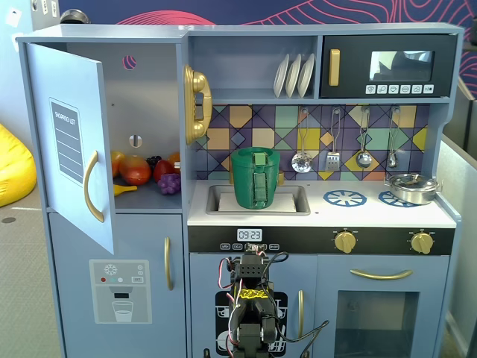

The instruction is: Close the left cabinet door

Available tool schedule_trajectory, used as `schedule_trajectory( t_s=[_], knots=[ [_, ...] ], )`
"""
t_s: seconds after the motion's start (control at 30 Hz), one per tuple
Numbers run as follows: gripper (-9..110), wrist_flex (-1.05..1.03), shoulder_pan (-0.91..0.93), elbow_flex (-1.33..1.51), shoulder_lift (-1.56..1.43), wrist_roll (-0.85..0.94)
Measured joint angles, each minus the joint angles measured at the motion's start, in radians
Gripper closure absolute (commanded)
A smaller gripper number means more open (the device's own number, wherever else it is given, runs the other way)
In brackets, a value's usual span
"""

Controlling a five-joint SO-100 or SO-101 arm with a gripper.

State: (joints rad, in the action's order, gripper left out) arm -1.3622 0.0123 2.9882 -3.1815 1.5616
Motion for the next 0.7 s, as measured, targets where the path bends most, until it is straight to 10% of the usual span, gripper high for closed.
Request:
schedule_trajectory(
  t_s=[0.5,0.7],
  knots=[
    [102,0.0,0.009,0.0,0.0,0.0],
    [102,0.023,-0.321,-0.069,0.003,-0.092]
  ],
)
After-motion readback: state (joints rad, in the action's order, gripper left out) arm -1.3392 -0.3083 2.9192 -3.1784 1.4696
